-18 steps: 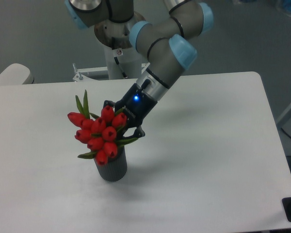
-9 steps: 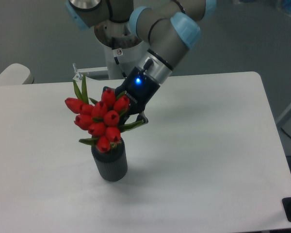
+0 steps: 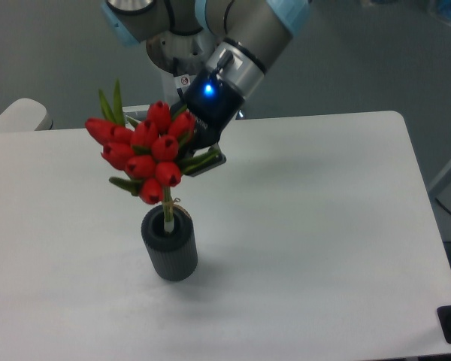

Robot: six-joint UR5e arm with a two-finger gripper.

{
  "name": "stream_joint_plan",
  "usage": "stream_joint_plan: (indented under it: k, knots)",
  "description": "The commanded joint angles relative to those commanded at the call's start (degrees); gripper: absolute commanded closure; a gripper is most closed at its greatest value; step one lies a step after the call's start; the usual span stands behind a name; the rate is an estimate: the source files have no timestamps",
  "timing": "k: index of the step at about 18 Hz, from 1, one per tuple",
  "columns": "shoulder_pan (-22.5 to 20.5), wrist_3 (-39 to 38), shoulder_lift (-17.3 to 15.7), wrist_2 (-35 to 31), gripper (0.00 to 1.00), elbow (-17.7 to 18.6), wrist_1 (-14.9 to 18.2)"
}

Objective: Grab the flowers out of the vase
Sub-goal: 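Lift the gripped tulip bouquet straight up out of the grey vase, then carry the held tulip bouquet away from the vase across the table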

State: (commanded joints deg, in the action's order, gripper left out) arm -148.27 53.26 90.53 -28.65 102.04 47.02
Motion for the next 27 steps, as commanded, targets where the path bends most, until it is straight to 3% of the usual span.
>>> stream_joint_plan:
  k: [7,9,20,27]
  knots:
    - [-2.4,-0.2,0.2,0.3,0.68,-0.2,-0.3]
    - [-4.8,0.1,0.8,0.2,0.68,-2.0,-0.3]
    - [-10.2,0.1,17.6,-1.6,0.68,-16.2,-0.8]
    - [-10.9,2.2,21.7,-2.3,0.68,-19.7,-0.8]
